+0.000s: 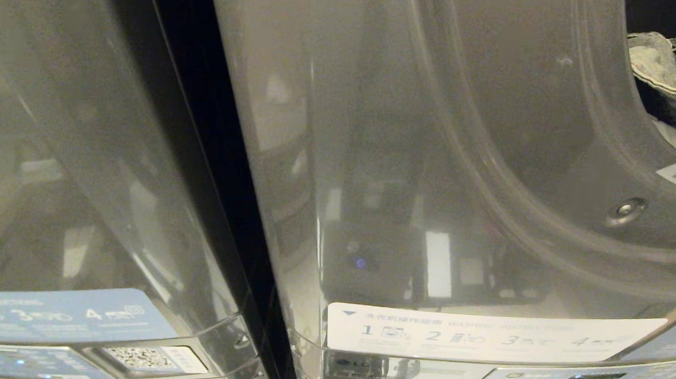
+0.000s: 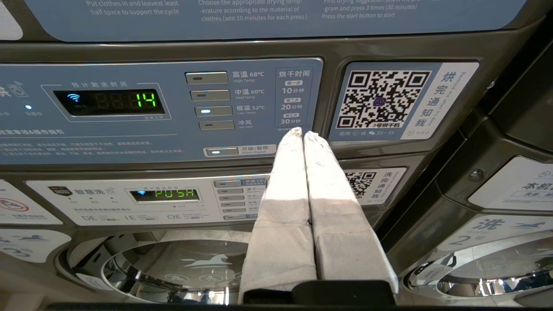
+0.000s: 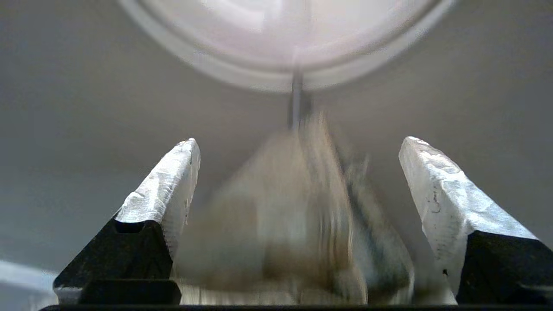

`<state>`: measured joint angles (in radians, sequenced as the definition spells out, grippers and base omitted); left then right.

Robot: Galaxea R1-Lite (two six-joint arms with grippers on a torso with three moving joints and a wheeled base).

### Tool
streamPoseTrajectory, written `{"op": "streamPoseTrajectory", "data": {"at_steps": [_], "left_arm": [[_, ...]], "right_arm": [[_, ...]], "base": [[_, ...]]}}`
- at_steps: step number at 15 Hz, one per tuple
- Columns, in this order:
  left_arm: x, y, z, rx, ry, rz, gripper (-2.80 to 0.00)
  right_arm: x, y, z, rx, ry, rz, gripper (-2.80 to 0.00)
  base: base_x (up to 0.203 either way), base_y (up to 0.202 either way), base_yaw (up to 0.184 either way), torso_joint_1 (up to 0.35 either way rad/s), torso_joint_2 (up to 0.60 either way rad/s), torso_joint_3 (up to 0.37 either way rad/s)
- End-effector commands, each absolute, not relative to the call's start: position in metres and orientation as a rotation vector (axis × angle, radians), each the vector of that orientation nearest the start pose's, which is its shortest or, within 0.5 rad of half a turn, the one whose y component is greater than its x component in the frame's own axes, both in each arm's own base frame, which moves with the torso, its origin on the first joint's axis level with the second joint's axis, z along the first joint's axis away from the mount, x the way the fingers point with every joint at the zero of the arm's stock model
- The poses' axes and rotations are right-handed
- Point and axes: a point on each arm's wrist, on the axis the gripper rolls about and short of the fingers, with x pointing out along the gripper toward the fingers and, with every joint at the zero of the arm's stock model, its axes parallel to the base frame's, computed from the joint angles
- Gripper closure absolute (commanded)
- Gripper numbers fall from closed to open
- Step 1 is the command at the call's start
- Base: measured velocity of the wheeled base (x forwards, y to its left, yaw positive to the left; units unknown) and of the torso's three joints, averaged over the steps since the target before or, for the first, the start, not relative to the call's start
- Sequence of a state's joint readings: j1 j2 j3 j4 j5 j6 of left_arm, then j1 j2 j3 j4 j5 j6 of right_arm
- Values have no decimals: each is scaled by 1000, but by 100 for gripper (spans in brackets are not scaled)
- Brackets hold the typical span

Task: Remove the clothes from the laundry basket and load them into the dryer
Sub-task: Put the clothes in the dryer

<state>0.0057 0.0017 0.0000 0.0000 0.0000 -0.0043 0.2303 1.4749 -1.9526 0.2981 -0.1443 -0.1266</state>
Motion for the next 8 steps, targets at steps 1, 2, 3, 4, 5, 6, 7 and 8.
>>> {"op": "streamPoseTrajectory", "data": {"at_steps": [1, 2, 3, 4, 5, 6, 7, 8], "left_arm": [[-23, 0, 76, -5, 2, 6, 0], [-23, 0, 76, -5, 2, 6, 0], [-23, 0, 76, -5, 2, 6, 0], [-23, 0, 76, -3, 2, 6, 0], [-23, 0, 76, -2, 2, 6, 0], [-23, 0, 76, -2, 2, 6, 0], [-23, 0, 76, -3, 2, 6, 0], [-23, 0, 76, -2, 2, 6, 0]], "right_arm": [[185, 41, 474, -78, -280, 74, -280], [174, 39, 477, -73, -295, 85, -280], [161, 37, 481, -65, -318, 114, -280], [146, 36, 484, -58, -343, 144, -280], [132, 34, 485, -53, -357, 164, -280], [119, 32, 480, -54, -350, 177, -280], [108, 29, 469, -60, -323, 187, -280], [100, 27, 456, -66, -292, 197, -280]], "base": [[0, 0, 0, 0, 0, 0], [0, 0, 0, 0, 0, 0], [0, 0, 0, 0, 0, 0], [0, 0, 0, 0, 0, 0], [0, 0, 0, 0, 0, 0], [0, 0, 0, 0, 0, 0], [0, 0, 0, 0, 0, 0], [0, 0, 0, 0, 0, 0]]}}
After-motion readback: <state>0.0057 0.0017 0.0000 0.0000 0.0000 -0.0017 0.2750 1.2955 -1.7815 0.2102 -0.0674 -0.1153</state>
